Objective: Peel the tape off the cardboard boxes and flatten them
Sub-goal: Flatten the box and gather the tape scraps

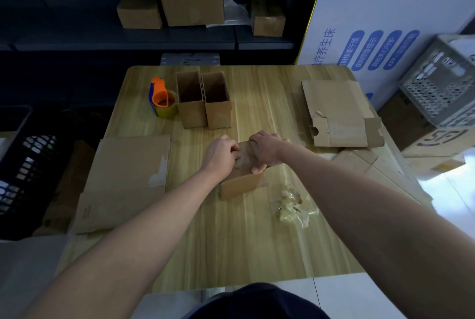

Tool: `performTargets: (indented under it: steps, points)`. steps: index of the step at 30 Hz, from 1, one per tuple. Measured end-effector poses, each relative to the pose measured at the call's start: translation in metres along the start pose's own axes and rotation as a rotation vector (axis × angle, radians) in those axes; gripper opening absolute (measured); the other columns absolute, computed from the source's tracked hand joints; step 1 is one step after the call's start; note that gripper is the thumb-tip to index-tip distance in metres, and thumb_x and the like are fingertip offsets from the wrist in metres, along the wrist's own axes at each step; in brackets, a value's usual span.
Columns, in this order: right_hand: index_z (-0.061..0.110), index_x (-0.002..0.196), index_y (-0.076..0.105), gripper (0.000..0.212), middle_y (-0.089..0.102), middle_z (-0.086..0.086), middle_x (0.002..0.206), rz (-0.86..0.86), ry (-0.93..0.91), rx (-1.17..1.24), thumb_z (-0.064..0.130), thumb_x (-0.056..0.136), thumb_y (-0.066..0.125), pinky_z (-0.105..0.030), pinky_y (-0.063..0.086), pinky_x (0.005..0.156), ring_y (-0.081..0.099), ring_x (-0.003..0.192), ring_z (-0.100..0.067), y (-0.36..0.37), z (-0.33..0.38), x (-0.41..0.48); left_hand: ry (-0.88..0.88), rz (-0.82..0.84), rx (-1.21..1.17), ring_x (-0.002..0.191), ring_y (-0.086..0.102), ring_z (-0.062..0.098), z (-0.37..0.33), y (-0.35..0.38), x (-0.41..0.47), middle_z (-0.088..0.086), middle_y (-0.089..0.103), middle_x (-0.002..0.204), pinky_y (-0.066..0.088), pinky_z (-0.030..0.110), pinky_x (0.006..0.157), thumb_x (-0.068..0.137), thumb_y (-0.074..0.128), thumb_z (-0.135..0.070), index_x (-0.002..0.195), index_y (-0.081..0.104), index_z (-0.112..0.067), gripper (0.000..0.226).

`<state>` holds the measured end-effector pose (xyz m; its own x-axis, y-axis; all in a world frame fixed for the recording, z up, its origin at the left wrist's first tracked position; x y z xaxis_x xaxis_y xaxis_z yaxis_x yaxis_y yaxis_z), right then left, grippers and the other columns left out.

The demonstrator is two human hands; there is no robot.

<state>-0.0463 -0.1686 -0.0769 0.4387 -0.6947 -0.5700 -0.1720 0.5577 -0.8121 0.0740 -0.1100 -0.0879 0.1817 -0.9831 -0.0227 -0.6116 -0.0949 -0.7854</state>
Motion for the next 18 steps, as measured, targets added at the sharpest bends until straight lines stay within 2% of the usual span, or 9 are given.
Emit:
performTargets:
  steps: [5,10,15,18]
  points:
    - [0.024,0.149,0.018,0.105,0.022,0.002,0.149,-0.002,-0.001,-0.009,0.047,0.067,0.08,-0.055,0.029,0.103,0.024,0.135,-0.035,0.001,-0.001,-0.001,-0.068,-0.002,0.029,0.088,0.053,0.018,-0.005,0.001,0.005,0.001,0.057,0.095,0.042,0.03,0.074,0.087,0.065,-0.013,0.084,0.066,-0.011,0.004]
    - [0.024,0.146,0.026,0.097,0.028,0.003,0.146,-0.021,0.017,-0.023,0.043,0.068,0.08,-0.05,0.028,0.102,0.026,0.133,-0.032,0.001,-0.001,-0.004,-0.09,-0.015,0.116,0.09,0.056,0.021,-0.011,0.003,0.007,0.005,0.059,0.1,0.044,0.031,0.071,0.09,0.058,-0.008,0.084,0.065,-0.012,0.01]
    - [0.023,0.147,0.024,0.093,0.028,0.002,0.146,-0.03,0.025,-0.073,0.044,0.073,0.076,-0.049,0.03,0.101,0.026,0.133,-0.031,0.001,0.001,-0.006,-0.039,0.017,0.221,0.105,0.05,0.022,-0.016,0.007,0.003,0.005,0.057,0.109,0.044,0.038,0.09,0.092,0.057,-0.01,0.097,0.065,-0.013,0.01]
    - [0.023,0.147,0.024,0.093,0.027,0.002,0.146,-0.053,0.019,-0.044,0.043,0.072,0.077,-0.049,0.031,0.101,0.027,0.133,-0.032,0.0,0.002,-0.006,-0.008,-0.012,0.183,0.104,0.049,0.023,-0.013,0.006,-0.001,0.004,0.055,0.107,0.044,0.039,0.09,0.092,0.056,-0.011,0.099,0.061,-0.013,0.009]
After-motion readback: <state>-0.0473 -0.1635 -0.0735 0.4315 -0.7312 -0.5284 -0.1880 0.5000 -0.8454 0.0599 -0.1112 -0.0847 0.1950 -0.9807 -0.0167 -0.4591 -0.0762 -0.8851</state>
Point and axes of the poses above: each hand's wrist, its own x-axis towards the middle knuckle, its own y-axis out of the palm, z = x × y, the point moved 5 cm from there along x, towards the middle knuckle
